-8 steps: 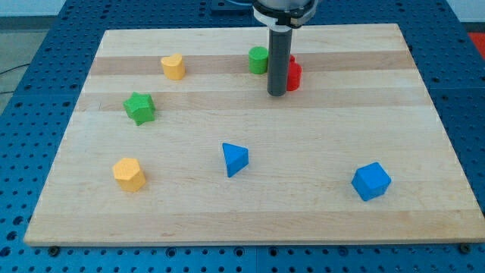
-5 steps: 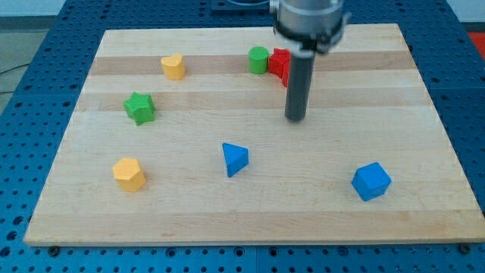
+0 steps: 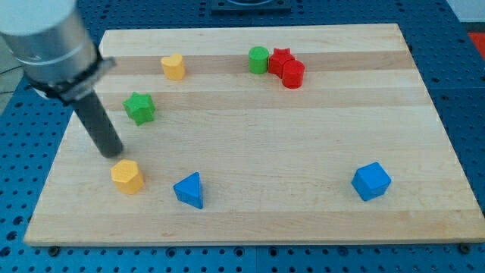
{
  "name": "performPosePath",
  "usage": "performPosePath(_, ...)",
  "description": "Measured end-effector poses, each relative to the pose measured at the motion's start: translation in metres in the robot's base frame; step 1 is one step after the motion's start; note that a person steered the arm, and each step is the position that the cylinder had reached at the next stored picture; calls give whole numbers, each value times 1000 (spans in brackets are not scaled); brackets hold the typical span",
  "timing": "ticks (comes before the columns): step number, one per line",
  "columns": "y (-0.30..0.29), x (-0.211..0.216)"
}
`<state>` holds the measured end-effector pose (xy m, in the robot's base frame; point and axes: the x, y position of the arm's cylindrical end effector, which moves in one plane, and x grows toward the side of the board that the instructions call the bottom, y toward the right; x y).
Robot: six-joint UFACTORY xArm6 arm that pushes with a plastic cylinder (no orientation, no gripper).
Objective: Push the green star into the green circle
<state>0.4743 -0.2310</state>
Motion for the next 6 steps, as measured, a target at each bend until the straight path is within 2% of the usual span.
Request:
performPosePath(1, -8, -39)
performPosePath(2, 28, -82)
performPosePath(3, 91, -95)
performPosePath(6, 126, -31)
